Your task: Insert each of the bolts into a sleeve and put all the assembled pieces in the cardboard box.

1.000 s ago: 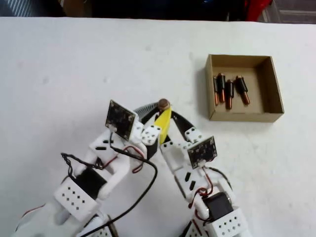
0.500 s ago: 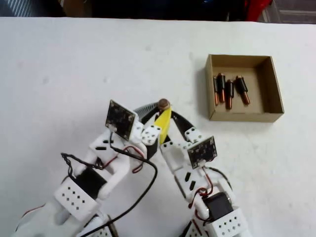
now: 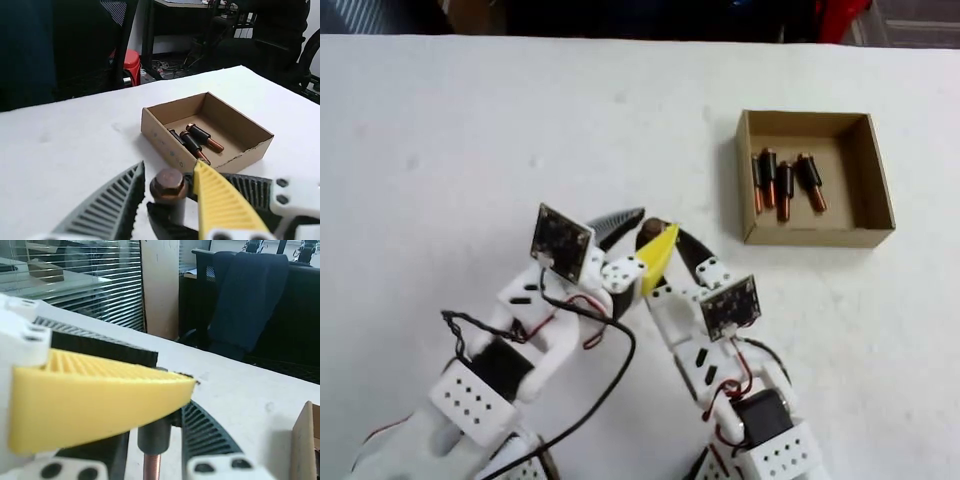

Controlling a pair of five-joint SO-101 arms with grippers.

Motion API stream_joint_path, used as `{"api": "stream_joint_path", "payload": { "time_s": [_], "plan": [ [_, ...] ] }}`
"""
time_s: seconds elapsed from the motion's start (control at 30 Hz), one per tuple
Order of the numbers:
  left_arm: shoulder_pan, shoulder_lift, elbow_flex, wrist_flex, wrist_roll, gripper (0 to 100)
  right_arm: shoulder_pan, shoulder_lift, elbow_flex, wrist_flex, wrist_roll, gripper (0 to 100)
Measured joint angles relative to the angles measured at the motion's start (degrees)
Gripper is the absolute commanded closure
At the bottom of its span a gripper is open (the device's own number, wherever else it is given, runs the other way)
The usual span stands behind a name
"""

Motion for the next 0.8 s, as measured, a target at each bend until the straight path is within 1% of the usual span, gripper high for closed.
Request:
{"api": "stream_joint_path", "payload": {
  "time_s": [0.1,0.2,0.4,0.47,0.53,0.6,0.7,0.8],
  "plan": [
    [-0.1,0.0,0.0,-2.5,-3.8,81,0.0,0.0,0.0,0.0,0.0,98.1],
    [-0.9,0.0,0.0,-3.5,-4.9,81,0.0,0.1,0.0,0.0,0.0,98.1],
    [-6.9,0.0,0.0,-4.6,-5.0,82,0.0,0.1,0.0,0.0,0.0,98.1],
    [-9.3,0.0,-1.3,-4.3,-5.0,84,0.0,0.1,0.0,0.0,0.0,98.1],
    [-12.3,-0.1,-4.1,-2.2,-5.0,90,0.0,0.1,0.0,0.0,0.0,98.1],
    [-15.1,-0.1,-7.2,1.7,-5.0,98,0.9,0.1,0.0,0.0,0.0,98.1],
    [-19.8,-0.1,-12.0,8.1,-5.0,95,1.3,0.1,0.0,0.0,0.0,98.1],
    [-24.7,-0.1,-15.2,13.6,-5.0,94,1.5,0.1,0.0,0.0,0.0,98.1]
  ]
}}
